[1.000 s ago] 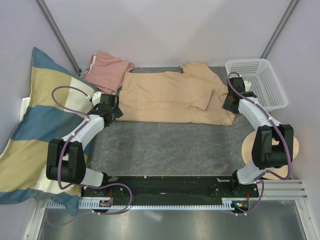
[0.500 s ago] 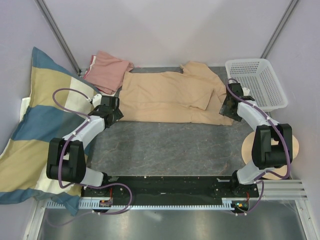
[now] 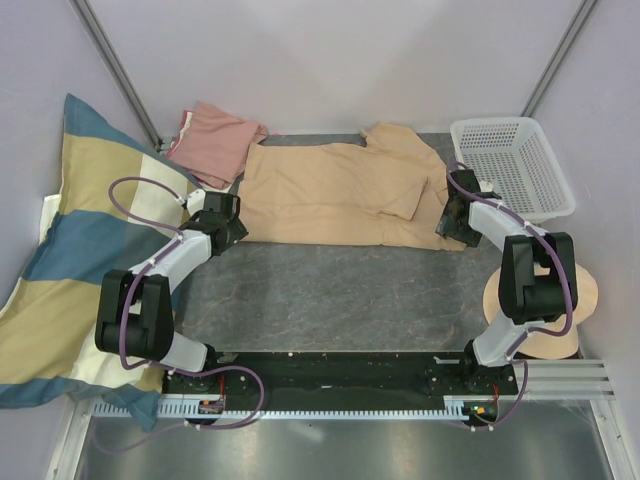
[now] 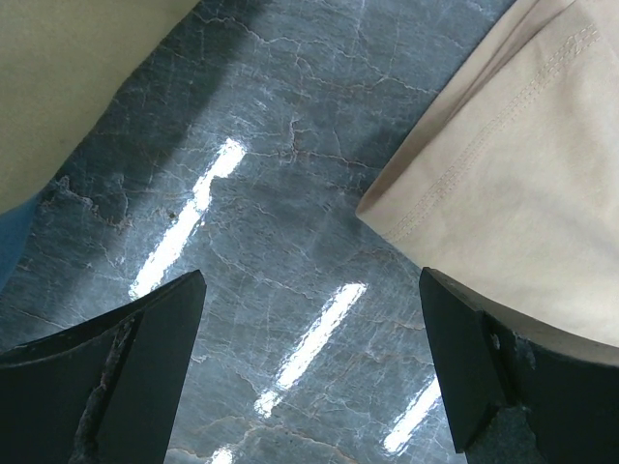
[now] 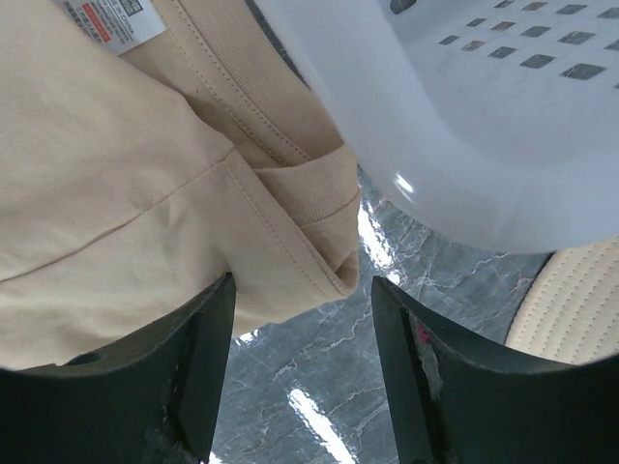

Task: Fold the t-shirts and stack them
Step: Fold the flattened tshirt in 1/3 of the way

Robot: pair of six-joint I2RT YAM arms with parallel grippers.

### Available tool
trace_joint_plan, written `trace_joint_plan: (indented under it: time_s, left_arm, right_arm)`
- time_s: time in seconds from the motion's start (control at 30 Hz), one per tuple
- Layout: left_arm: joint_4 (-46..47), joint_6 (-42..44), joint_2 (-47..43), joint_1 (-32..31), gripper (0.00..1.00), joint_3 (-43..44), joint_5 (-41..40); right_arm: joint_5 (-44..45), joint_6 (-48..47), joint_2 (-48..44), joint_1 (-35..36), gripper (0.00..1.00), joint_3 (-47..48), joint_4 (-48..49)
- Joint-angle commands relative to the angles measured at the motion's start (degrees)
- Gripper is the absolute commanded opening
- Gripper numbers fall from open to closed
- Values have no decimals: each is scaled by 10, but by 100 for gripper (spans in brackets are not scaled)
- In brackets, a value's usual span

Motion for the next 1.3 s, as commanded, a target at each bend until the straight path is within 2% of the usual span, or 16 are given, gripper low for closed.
trace_joint_plan:
  time_s: [0.0,0.3,0.77,0.87,0.9,0.97,1.0,1.13,1.2,1.27]
  left_arm:
    - [21,-17,4,-1,100,9,-2]
    - [21,-14,-6,-2,100,9,-5]
    - [20,-12,-2,-1,100,10,-3]
    - [20,-11,-3,-2,100,9,-2]
    - [20,-11,-3,-1,100,9,-1]
    - [20,-11,-5,-1,98,7,0]
    - [21,-11,-5,-1,97,7,1]
    - [28,-8,-1,-3,87,7,13]
    - [34,-3,0,-4,84,9,16]
    - [37,2,2,-4,77,11,21]
  right_arm:
    - [5,1,16,0,66,27,18]
    - [3,2,10,-1,66,39,18]
    - [-2,0,69,0,60,54,32]
    - [-4,-1,74,-1,49,52,34]
    - [-3,0,74,-1,41,51,35]
    - [-3,-1,72,-2,33,48,37]
    - [-4,0,72,-3,25,47,37]
    - [-4,0,68,-2,13,46,37]
    - [-4,0,69,-2,10,44,38]
    - [-4,0,69,-2,10,43,38]
